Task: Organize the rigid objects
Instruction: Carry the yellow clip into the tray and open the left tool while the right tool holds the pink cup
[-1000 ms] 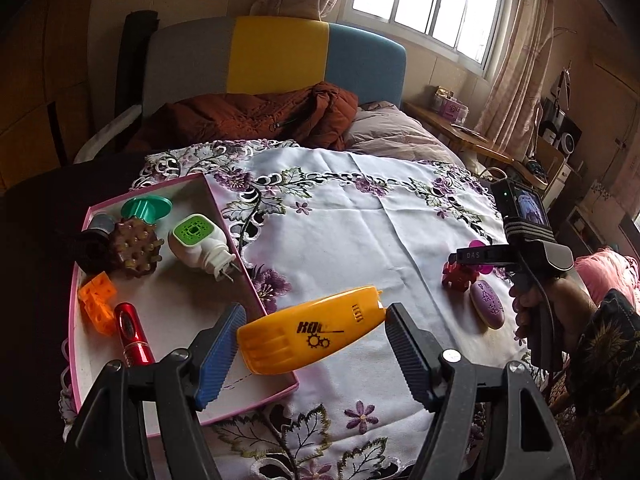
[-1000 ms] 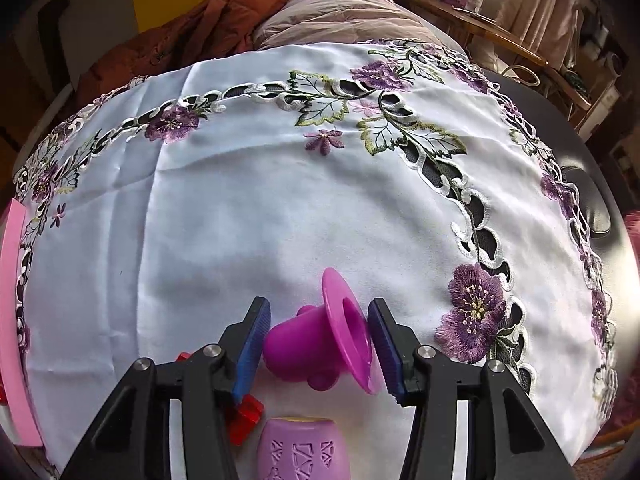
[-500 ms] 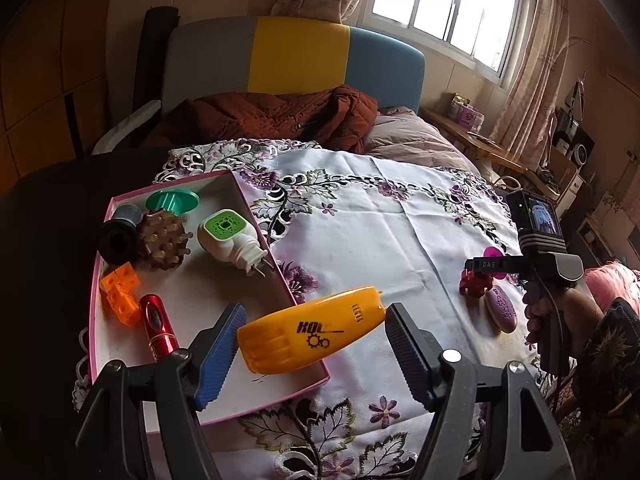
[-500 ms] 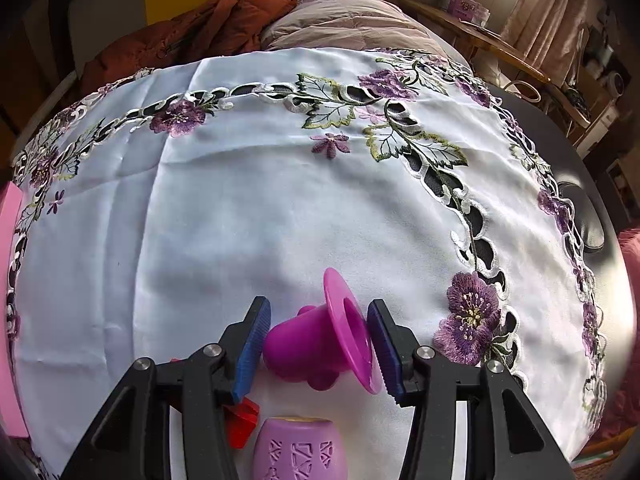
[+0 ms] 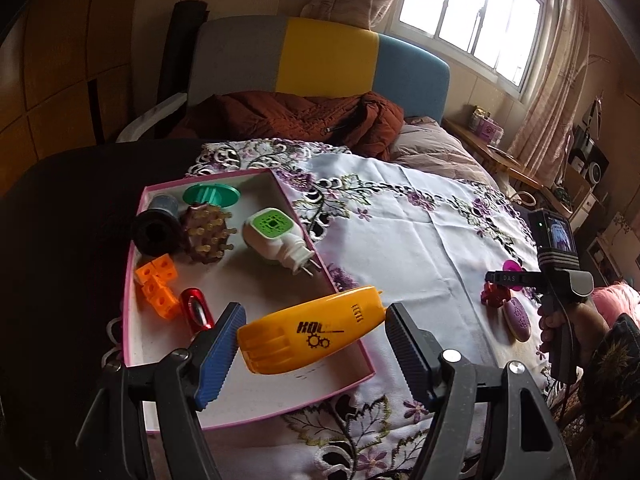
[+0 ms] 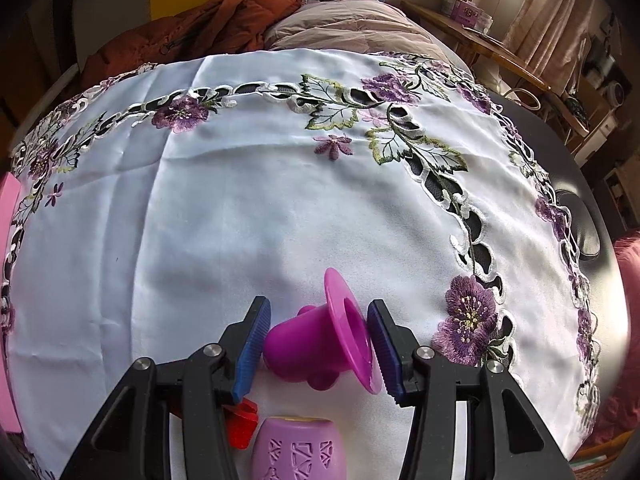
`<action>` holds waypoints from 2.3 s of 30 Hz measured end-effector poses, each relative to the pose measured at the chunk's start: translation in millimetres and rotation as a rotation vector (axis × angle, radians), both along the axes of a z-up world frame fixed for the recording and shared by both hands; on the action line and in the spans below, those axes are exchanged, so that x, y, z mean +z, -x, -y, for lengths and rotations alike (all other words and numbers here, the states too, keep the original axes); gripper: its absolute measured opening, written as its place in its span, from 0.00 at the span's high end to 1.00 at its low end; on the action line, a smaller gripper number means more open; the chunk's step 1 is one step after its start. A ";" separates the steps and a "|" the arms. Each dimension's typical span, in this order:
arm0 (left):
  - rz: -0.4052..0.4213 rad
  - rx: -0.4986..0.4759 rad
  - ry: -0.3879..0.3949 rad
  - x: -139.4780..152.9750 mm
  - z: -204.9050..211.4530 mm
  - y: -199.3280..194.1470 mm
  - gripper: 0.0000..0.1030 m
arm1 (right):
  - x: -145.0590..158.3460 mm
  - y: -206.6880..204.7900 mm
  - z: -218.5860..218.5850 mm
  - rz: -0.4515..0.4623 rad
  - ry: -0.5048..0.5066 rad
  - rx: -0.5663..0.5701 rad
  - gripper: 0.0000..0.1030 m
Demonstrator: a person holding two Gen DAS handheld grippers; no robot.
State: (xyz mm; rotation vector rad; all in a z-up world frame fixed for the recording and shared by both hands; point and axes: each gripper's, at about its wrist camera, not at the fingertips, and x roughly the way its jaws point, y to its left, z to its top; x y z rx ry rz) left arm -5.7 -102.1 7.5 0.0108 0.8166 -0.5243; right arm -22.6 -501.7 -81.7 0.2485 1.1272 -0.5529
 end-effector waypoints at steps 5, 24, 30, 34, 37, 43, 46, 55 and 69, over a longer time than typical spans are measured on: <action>-0.009 0.116 0.011 -0.1 -48.7 -12.9 0.29 | 0.4 -0.1 -1.1 -0.002 0.006 0.005 0.51; -0.213 0.241 0.104 -46.1 -94.2 -42.3 0.29 | 1.5 -1.3 -5.1 -0.008 0.018 0.021 0.52; -0.236 0.283 0.043 -63.4 -84.7 -64.0 0.28 | 1.3 -1.4 -5.0 -0.008 0.020 0.022 0.52; -0.248 0.279 0.043 -67.9 -86.0 -66.5 0.28 | 1.1 -1.4 -5.1 -0.008 0.020 0.023 0.52; -0.229 0.281 0.028 -65.3 -86.5 -63.1 0.28 | 1.4 -1.2 -5.4 -0.009 0.023 0.026 0.52; -0.157 0.284 -0.025 -52.1 -85.2 -47.3 0.28 | 1.7 -1.8 -7.4 -0.012 0.036 0.033 0.52; -0.149 0.286 -0.036 -50.2 -86.2 -44.4 0.30 | 1.8 -1.9 -8.0 -0.012 0.039 0.035 0.52; -0.192 0.207 -0.001 -65.6 -69.3 -54.5 0.36 | 1.9 -1.6 -8.4 -0.012 0.038 0.035 0.52; -0.091 0.259 -0.064 -39.1 -78.0 -37.1 0.36 | 1.6 -2.1 -9.5 -0.013 0.048 0.040 0.53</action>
